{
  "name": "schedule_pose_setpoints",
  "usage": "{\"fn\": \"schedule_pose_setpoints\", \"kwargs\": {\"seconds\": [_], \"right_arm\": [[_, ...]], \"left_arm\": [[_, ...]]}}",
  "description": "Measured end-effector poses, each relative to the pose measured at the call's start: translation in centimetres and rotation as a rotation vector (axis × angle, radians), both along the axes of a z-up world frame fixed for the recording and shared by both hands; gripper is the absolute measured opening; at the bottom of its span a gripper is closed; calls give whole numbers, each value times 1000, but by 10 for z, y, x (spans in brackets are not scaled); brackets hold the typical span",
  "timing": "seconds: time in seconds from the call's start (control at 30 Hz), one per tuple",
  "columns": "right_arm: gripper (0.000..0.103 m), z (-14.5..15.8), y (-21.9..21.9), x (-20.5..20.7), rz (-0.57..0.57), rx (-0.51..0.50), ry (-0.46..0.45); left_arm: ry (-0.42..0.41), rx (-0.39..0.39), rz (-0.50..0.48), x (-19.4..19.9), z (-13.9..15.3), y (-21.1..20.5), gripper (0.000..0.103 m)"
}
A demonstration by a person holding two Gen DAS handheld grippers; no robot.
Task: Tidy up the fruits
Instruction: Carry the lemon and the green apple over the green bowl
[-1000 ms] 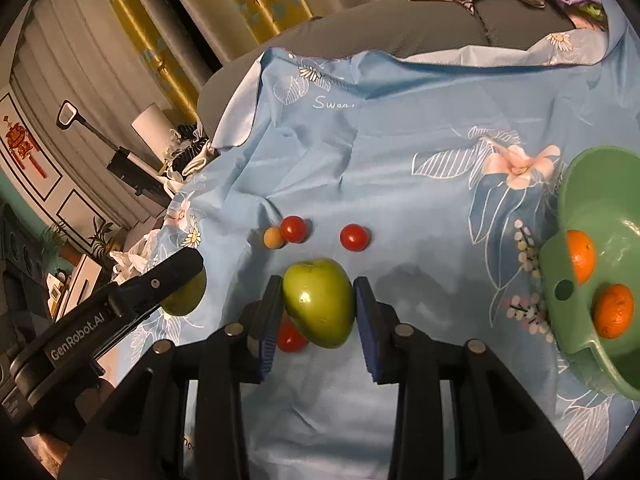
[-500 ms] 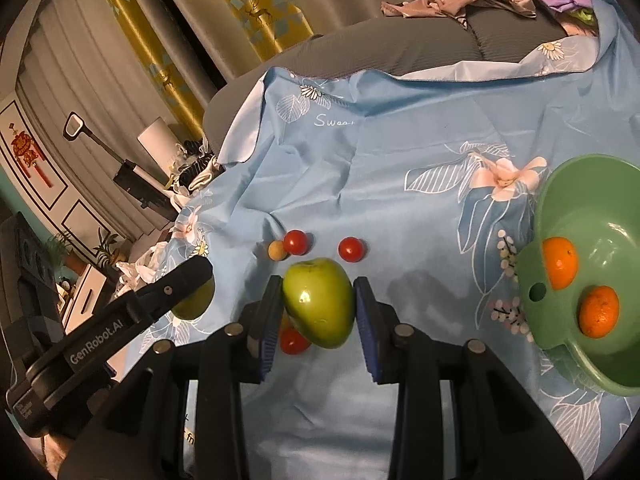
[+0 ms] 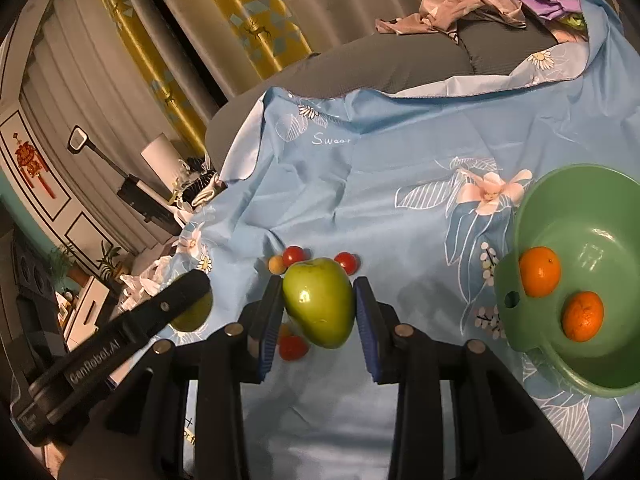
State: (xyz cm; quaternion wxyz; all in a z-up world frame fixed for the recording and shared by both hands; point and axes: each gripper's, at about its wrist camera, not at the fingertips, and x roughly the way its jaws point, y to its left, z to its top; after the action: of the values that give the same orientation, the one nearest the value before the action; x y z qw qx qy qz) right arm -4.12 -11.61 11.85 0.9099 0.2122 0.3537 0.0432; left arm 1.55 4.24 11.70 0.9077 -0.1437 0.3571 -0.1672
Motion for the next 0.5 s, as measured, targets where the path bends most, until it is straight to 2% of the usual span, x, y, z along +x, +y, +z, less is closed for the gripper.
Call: {"fn": "schedule_pose_setpoints", "kwargs": {"seconds": [0.5], "right_arm": [[36, 16, -5, -9, -23, -27, -46]], "left_arm": [[-18, 4, -19, -3, 4, -4, 38]]}}
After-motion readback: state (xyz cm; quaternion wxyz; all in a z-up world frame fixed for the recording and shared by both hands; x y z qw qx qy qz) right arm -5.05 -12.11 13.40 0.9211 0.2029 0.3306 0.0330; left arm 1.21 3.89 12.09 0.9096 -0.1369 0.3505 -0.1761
